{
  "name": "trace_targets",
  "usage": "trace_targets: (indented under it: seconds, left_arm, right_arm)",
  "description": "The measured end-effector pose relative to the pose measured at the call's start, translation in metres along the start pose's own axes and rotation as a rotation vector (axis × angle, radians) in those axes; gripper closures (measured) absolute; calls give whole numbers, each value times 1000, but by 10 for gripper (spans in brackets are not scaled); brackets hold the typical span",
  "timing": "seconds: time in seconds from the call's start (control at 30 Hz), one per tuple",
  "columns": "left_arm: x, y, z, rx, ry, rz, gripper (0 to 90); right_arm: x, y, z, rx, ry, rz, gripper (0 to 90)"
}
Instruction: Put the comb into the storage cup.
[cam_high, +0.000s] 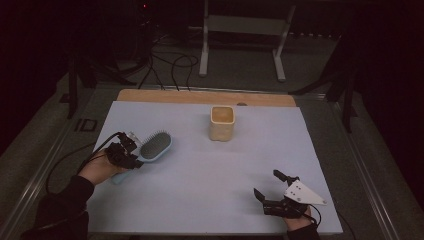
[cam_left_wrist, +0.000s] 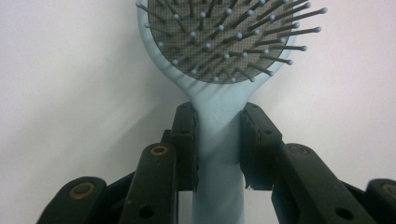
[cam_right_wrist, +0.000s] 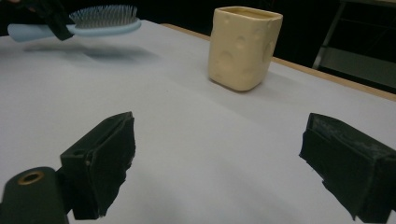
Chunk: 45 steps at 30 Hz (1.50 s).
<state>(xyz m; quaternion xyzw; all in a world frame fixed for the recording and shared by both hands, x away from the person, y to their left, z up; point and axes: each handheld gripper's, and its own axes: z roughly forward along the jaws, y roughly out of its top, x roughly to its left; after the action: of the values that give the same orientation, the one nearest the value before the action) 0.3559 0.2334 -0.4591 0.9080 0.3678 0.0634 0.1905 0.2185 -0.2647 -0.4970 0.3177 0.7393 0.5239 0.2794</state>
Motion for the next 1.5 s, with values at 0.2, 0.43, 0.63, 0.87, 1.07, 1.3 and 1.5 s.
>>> trace_targets:
  seconds: [0.2, 0.43, 0.63, 0.87, 1.07, 1.3, 1.5]
  left_arm:
    - [-4, 6, -14, -124, 6, -16, 699]
    - [-16, 15, -24, -224, -18, -19, 699]
    - [-24, 23, -29, -308, -7, -17, 699]
    - [-31, 35, -32, -398, -29, -33, 700]
    - [-41, 46, -34, -455, -9, -9, 699]
    - [-46, 57, -34, -506, -24, -15, 699]
    - [-53, 69, -33, -532, -25, 10, 699]
  right_arm:
    - [0, 0, 0, 4, 2, 3, 95]
    - [0, 0, 0, 4, 1, 4, 96]
    - [1, 0, 0, 4, 3, 5, 96]
    - [0, 0, 0, 3, 1, 4, 96]
    - [0, 0, 0, 4, 2, 5, 96]
    - [0, 0, 0, 4, 0, 8, 96]
    - [0, 0, 0, 3, 0, 9, 96]
